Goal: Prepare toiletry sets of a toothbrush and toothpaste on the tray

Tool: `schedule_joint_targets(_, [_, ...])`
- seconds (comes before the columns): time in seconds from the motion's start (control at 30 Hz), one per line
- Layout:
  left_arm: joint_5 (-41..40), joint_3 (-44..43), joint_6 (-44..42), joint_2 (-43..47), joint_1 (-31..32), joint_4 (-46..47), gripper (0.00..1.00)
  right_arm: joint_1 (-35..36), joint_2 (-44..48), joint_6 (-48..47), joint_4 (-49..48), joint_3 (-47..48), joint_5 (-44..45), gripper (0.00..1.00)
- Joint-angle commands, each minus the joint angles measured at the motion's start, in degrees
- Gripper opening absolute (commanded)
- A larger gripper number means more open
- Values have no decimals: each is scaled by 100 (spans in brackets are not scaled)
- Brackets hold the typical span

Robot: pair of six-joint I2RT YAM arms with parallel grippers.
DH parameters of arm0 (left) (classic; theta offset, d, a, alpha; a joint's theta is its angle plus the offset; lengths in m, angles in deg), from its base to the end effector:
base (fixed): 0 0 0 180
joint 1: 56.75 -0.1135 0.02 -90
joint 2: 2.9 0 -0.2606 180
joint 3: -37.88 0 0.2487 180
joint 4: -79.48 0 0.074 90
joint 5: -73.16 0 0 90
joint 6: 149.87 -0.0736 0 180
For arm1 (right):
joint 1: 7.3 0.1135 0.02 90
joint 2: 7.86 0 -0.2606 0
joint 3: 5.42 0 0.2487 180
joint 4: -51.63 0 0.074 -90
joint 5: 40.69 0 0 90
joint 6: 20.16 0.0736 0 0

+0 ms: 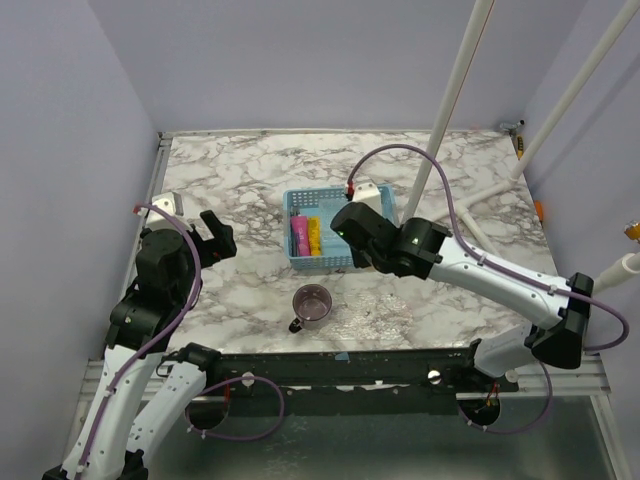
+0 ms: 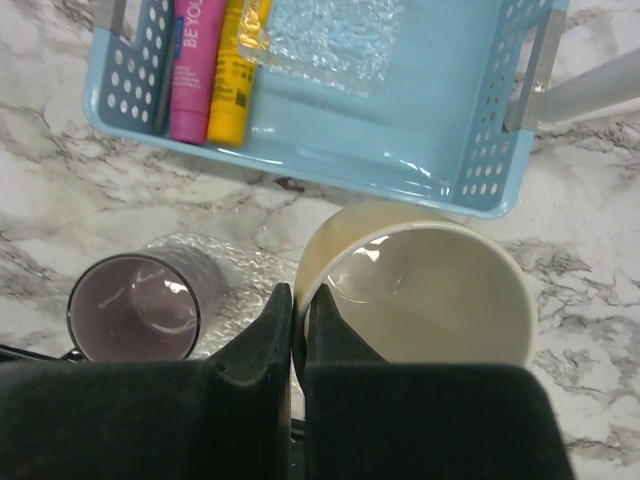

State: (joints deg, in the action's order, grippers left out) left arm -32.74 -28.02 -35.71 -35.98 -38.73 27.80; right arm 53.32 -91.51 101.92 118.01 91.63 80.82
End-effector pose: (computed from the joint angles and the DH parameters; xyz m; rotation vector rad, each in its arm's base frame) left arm 0.1466 -0.0265 0.3437 -0.2889 1.8718 -0.2394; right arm 0.1883 0.2560 0.3210 -0.3582 2.2943 0.1098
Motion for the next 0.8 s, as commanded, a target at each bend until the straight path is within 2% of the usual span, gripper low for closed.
schedule_joint_targets(0.0, [113, 40, -52, -35, 18, 84, 98, 106, 375, 333, 39, -368, 250, 1])
schedule_joint_targets(0.77, [149, 35, -52, -72, 17, 80, 98, 198, 1445, 1112, -363, -2482, -485, 1])
